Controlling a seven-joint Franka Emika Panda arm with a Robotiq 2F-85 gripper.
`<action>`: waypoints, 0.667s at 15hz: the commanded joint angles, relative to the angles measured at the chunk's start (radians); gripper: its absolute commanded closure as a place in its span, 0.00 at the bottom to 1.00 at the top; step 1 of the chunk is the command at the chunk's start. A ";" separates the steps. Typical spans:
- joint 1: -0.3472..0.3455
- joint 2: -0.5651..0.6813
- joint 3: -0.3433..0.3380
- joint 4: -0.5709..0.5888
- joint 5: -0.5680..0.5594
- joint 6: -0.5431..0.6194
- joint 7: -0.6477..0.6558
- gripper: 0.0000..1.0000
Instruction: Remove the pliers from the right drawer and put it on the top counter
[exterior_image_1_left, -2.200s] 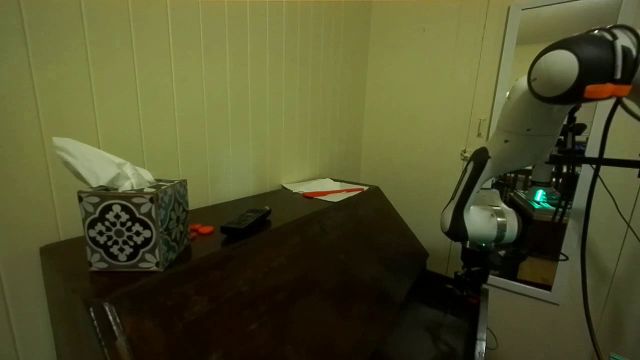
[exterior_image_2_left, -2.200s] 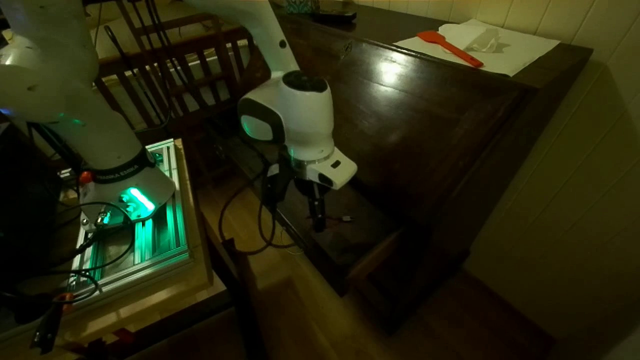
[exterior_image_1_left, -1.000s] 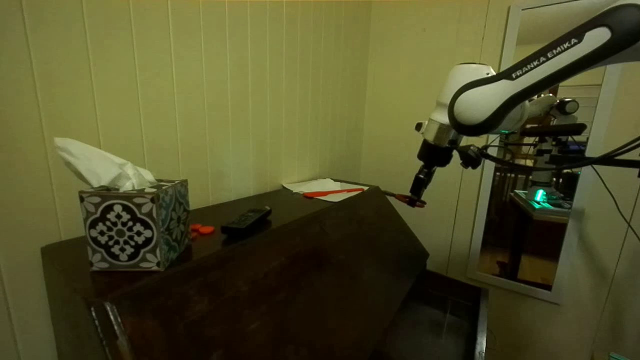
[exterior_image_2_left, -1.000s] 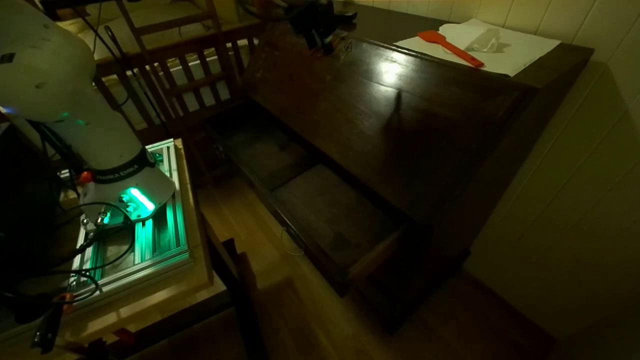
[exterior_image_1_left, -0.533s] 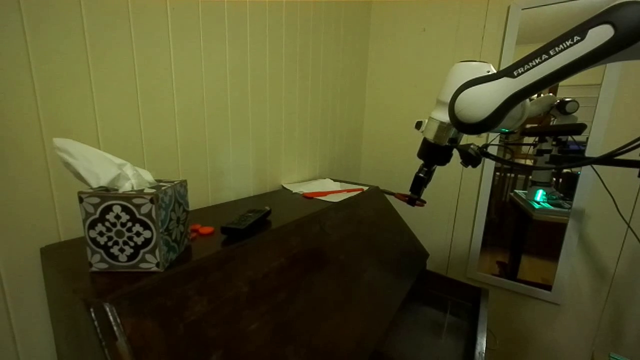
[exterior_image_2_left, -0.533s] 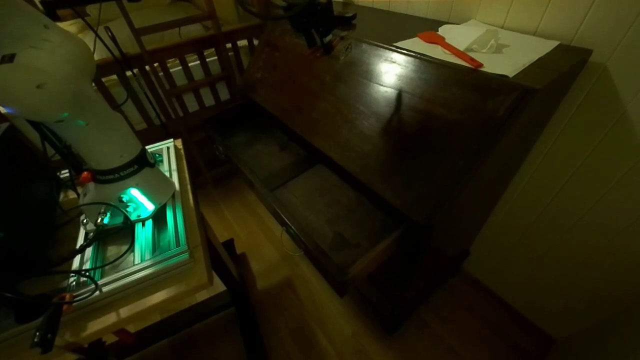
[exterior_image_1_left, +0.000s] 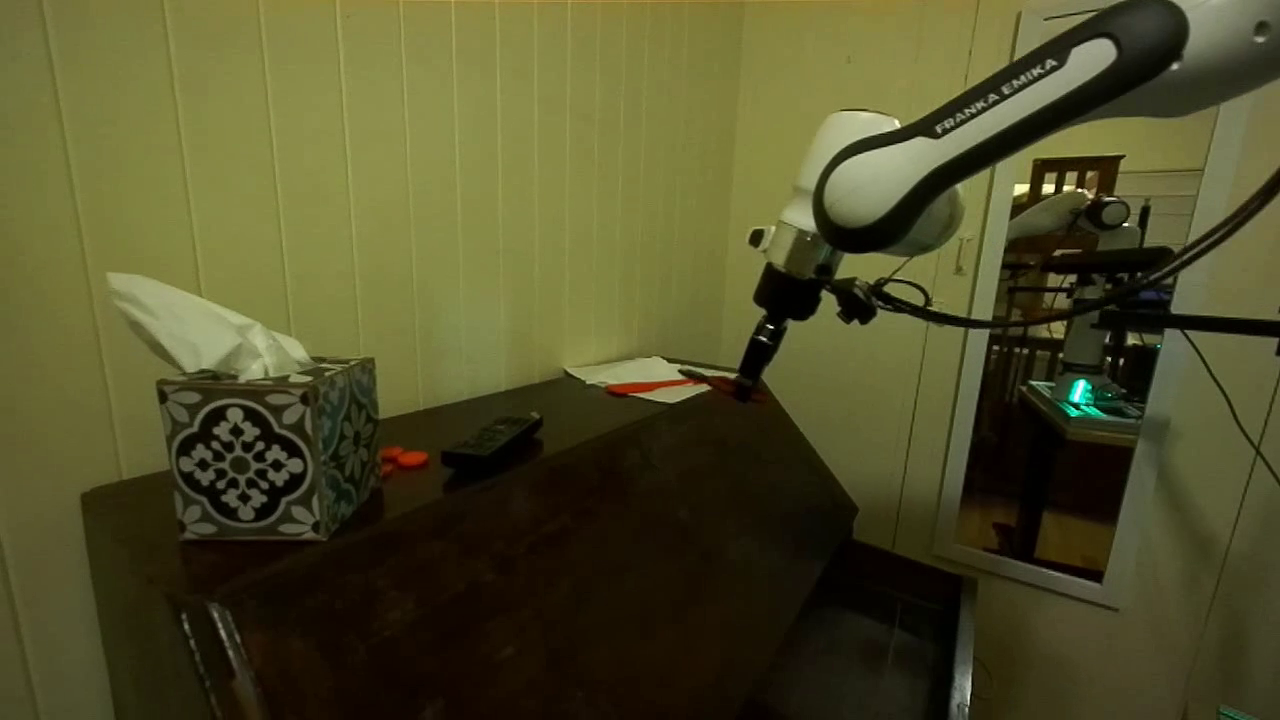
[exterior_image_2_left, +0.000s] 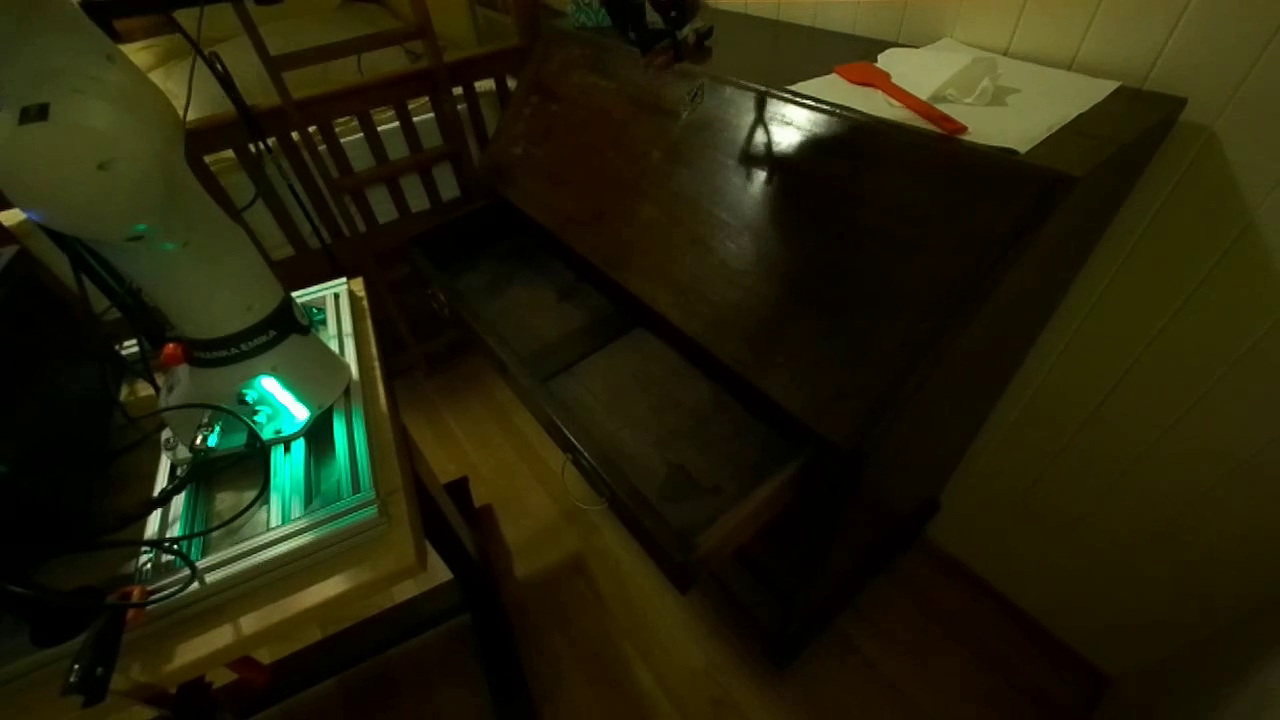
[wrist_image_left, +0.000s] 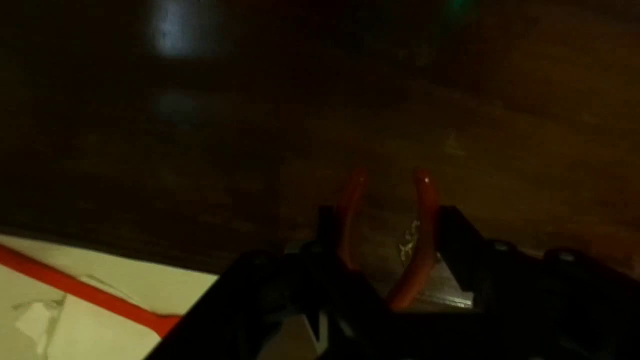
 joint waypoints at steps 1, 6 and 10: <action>-0.008 0.191 0.027 0.257 0.051 -0.049 -0.082 0.71; -0.075 0.400 0.062 0.524 0.045 -0.078 -0.151 0.71; -0.134 0.533 0.116 0.684 0.066 -0.131 -0.210 0.71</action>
